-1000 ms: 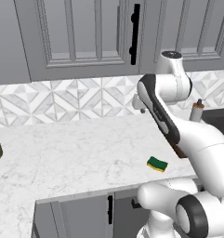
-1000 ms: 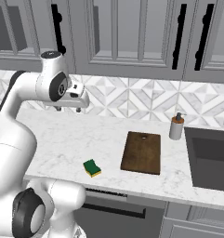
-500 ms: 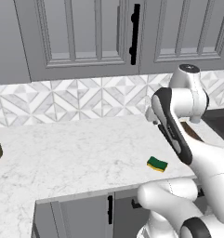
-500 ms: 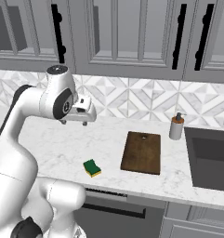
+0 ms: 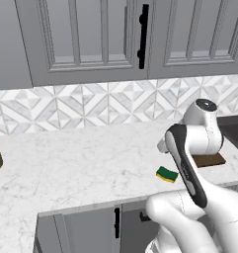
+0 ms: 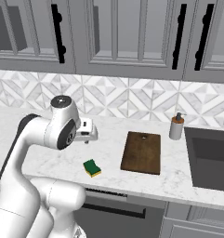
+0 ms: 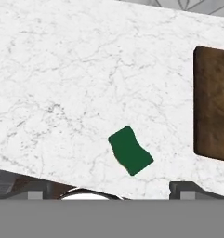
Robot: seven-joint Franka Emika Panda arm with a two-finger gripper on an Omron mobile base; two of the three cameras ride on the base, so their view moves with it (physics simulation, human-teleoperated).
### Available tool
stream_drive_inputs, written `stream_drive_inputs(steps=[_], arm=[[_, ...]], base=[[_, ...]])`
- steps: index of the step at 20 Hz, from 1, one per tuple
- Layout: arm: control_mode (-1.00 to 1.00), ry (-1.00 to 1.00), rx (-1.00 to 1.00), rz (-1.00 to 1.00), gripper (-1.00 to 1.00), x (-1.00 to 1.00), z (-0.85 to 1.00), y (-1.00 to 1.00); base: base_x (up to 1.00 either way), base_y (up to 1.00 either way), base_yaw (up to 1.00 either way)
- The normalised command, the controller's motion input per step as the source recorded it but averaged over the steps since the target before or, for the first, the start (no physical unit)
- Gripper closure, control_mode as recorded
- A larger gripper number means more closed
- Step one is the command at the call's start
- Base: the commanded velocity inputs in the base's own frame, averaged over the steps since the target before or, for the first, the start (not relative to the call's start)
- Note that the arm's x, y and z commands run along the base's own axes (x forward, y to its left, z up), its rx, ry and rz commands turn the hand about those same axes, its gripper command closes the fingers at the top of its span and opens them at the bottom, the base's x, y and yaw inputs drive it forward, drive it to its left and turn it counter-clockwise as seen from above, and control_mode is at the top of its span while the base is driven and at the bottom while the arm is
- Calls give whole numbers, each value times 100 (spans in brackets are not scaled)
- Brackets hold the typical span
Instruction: Pick up the sponge from the counter and clean the cutting board by briefly scrubbing or pressing down on the cutting board. Once finished, release the sponge.
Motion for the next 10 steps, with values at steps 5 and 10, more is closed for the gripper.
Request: stream_drive_inputs(steps=[5, 10], arm=[[-100, 9, 0, 1, -100, 10, -28, 0], [-100, 11, -1, 0, -100, 7, -41, -3]], base=[[0, 0, 0], [0, 0, 0]])
